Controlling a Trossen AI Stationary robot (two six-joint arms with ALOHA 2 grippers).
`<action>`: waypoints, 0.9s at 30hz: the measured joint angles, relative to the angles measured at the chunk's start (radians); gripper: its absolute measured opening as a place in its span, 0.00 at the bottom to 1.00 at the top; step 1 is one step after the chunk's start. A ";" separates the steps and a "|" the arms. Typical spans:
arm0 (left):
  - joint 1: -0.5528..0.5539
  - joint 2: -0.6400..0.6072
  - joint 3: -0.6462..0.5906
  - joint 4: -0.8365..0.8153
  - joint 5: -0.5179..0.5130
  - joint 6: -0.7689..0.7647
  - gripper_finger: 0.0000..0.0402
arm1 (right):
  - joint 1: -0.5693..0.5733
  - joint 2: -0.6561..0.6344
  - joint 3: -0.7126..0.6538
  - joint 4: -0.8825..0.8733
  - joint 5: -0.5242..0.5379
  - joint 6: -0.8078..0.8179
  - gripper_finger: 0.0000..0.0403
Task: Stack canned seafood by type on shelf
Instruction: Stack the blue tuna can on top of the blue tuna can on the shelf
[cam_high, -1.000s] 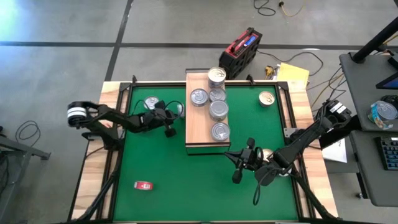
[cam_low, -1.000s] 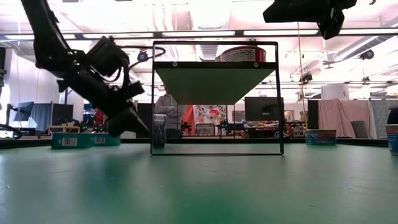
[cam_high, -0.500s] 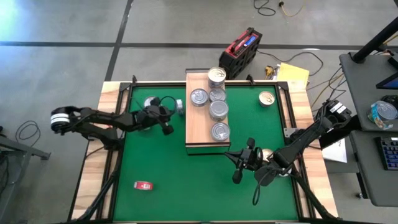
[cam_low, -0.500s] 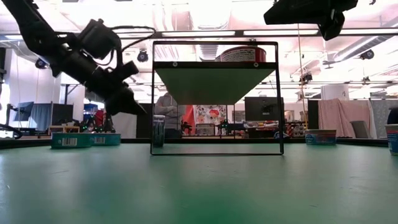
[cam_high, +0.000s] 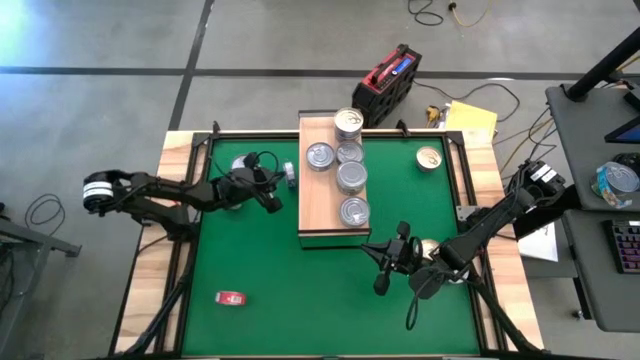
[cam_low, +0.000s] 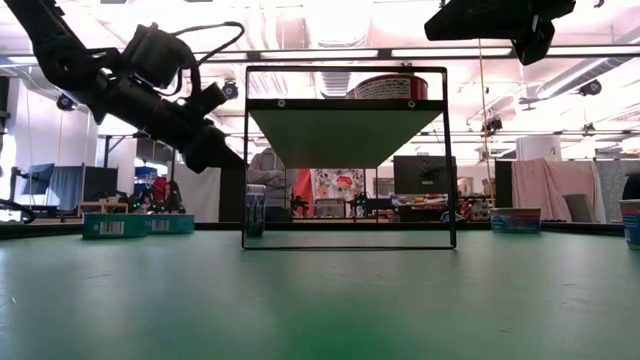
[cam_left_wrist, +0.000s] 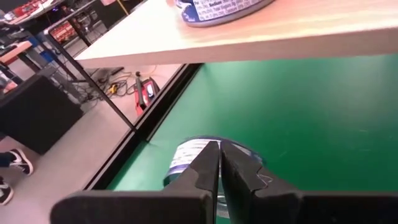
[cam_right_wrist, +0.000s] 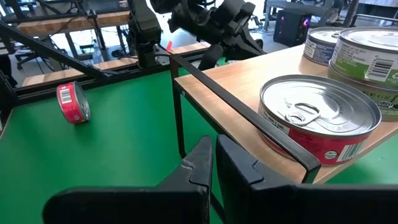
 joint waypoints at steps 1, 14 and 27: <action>0.000 0.000 0.000 0.000 0.000 -0.002 0.00 | 0.000 0.000 0.000 0.000 0.000 0.000 0.03; -0.016 -0.056 0.000 -0.006 0.000 -0.030 0.00 | 0.000 0.000 0.000 0.001 0.000 0.000 0.03; -0.141 -0.299 0.000 -0.204 0.049 0.000 0.00 | -0.014 0.000 0.014 0.001 0.042 0.007 0.03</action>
